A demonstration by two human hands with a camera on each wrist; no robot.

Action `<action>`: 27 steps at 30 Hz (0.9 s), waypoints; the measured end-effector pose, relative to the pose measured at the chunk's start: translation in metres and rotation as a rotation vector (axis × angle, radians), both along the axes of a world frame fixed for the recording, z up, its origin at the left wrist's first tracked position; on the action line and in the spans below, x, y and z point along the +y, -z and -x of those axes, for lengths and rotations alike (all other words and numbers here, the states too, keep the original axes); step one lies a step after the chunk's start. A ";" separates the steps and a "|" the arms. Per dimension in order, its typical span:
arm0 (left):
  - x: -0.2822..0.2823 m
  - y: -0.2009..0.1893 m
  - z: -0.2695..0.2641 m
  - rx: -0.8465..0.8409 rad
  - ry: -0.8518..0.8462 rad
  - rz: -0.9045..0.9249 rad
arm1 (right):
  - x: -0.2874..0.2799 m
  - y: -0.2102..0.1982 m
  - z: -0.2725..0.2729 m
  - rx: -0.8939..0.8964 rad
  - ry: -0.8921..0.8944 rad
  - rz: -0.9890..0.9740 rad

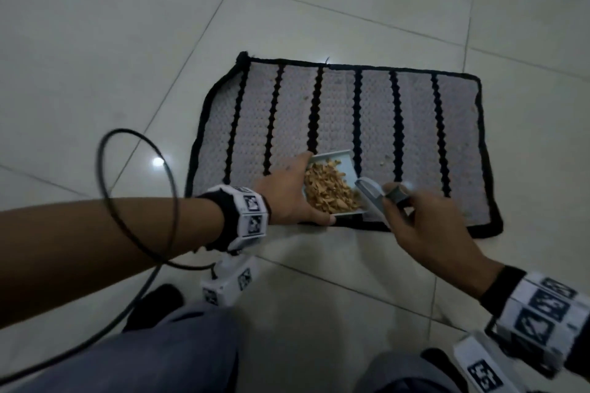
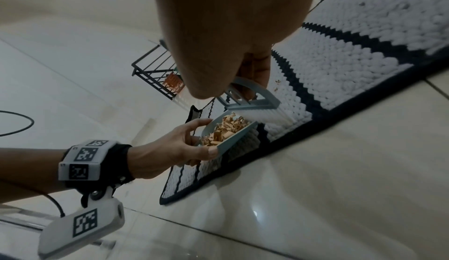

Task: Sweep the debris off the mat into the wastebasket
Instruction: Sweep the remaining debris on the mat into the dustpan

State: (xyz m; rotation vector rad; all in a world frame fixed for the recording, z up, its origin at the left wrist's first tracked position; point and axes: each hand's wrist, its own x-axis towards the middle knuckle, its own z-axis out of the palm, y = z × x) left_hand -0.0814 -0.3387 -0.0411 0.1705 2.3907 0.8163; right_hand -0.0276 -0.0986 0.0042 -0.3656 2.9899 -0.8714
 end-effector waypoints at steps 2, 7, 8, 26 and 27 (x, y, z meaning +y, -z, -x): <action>0.003 0.007 -0.015 0.014 -0.049 -0.009 | -0.002 0.002 -0.006 0.027 -0.018 0.009; 0.017 0.014 -0.027 0.036 -0.082 0.019 | 0.000 0.007 -0.011 0.034 -0.037 0.042; 0.020 0.014 -0.027 0.040 -0.088 0.014 | 0.002 0.007 -0.011 0.041 -0.018 0.047; 0.049 0.019 -0.019 0.054 -0.056 0.041 | 0.039 0.013 0.023 0.014 0.388 0.098; 0.050 0.019 -0.019 0.054 -0.055 0.037 | 0.042 0.014 0.027 -0.005 0.390 0.108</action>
